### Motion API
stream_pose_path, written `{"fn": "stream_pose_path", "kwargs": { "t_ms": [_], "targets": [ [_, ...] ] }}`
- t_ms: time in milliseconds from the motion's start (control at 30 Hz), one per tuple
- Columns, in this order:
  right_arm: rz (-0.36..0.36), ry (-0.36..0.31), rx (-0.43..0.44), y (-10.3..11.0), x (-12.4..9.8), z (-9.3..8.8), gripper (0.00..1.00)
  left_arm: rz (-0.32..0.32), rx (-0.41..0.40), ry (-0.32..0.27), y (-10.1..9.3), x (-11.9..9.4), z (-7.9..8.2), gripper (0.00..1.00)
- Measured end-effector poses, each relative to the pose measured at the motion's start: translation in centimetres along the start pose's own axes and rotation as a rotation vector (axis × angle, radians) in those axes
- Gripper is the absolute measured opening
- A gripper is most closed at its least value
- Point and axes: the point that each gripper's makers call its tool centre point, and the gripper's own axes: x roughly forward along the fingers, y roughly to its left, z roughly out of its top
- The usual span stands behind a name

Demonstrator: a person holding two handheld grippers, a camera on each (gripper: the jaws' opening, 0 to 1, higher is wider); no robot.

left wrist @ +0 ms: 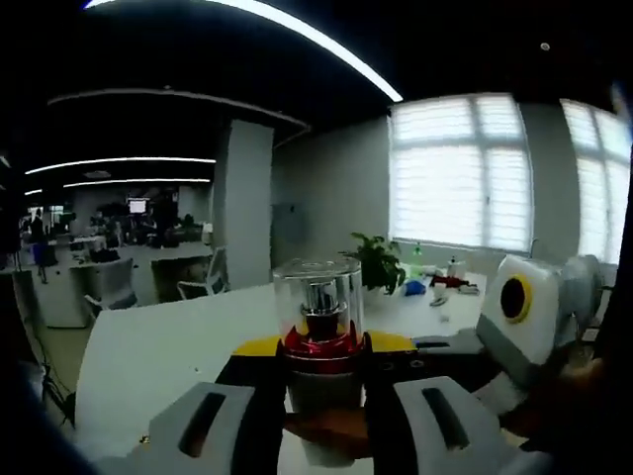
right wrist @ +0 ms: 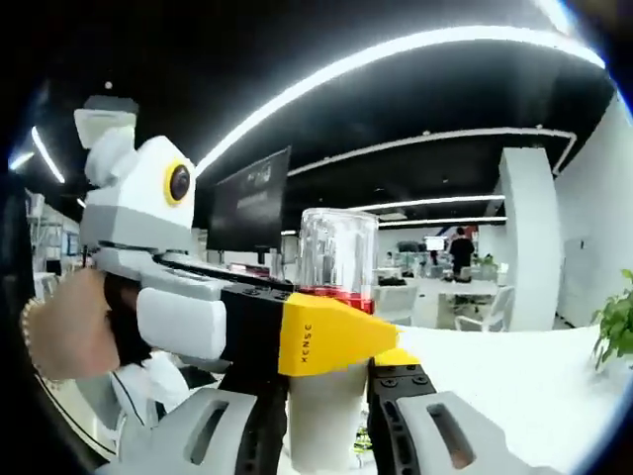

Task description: Arrange the skincare products in the storage area until every visible bottle or jar stands upright without overlapping.

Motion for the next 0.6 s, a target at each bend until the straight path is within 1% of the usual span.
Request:
{"fn": "stream_pose_path", "kwargs": {
  "t_ms": [67, 100, 133, 167, 200, 233, 267, 300, 333, 367, 400, 433, 467, 500, 533, 567, 600],
  "targets": [
    [0.017, -0.002, -0.017, -0.1, -0.1, 0.1, 0.22, 0.011, 0.013, -0.008, -0.2, -0.1, 0.1, 0.26],
    [0.032, -0.009, 0.001, -0.2, -0.1, 0.2, 0.21, 0.018, 0.028, -0.012, -0.1, -0.2, 0.2, 0.26],
    [0.069, -0.025, 0.026, 0.1, -0.2, 0.4, 0.21, 0.025, 0.055, -0.021, -0.2, -0.3, 0.4, 0.26],
    [0.089, -0.038, 0.053, 0.2, -0.2, 0.5, 0.20, 0.027, 0.062, -0.029, -0.3, -0.4, 0.5, 0.26],
    [0.115, -0.043, 0.114, 0.1, -0.3, 0.5, 0.20, 0.022, 0.084, -0.032, -0.4, -0.3, 0.6, 0.27],
    [0.146, -0.049, 0.158, 0.3, -0.4, 0.4, 0.20, 0.012, 0.108, -0.025, -0.4, -0.3, 0.6, 0.27],
    [0.168, -0.058, 0.213, 0.4, -0.4, 0.5, 0.19, 0.004, 0.104, -0.033, -0.4, -0.3, 0.7, 0.27],
    [0.189, -0.068, 0.266, 0.5, -0.5, 0.5, 0.19, -0.043, 0.078, -0.058, -0.9, -0.3, 0.9, 0.27],
    [0.222, -0.070, 0.320, 0.4, -0.5, 0.3, 0.19, -0.086, 0.082, -0.041, -1.1, -0.3, 0.6, 0.27],
    [0.249, -0.071, 0.324, 0.5, -0.6, 0.2, 0.19, -0.131, 0.052, -0.045, -1.2, -0.2, 0.6, 0.27],
    [0.262, -0.069, 0.338, 0.2, -0.7, -0.1, 0.19, -0.146, 0.043, -0.054, -1.2, -0.2, 0.6, 0.27],
    [0.302, -0.065, 0.344, 0.5, -0.8, -0.2, 0.19, -0.226, 0.024, -0.052, -1.6, -0.6, 0.4, 0.28],
    [0.321, -0.063, 0.367, 0.4, -1.0, -0.3, 0.19, -0.264, -0.038, -0.059, -1.5, -0.8, 0.5, 0.27],
    [0.363, -0.062, 0.366, 0.6, -1.2, -0.4, 0.19, -0.329, -0.113, -0.063, -1.6, -1.2, 0.5, 0.28],
    [0.401, -0.051, 0.364, 0.8, -1.4, -0.6, 0.19, -0.380, -0.167, -0.073, -1.7, -1.5, 0.7, 0.29],
    [0.434, -0.036, 0.370, 0.9, -1.5, -1.0, 0.19, -0.428, -0.237, -0.098, -1.3, -1.8, 1.1, 0.28],
    [0.486, -0.022, 0.360, 1.4, -1.8, -1.3, 0.19, -0.462, -0.259, -0.119, -1.2, -2.0, 1.5, 0.28]
  ]
}}
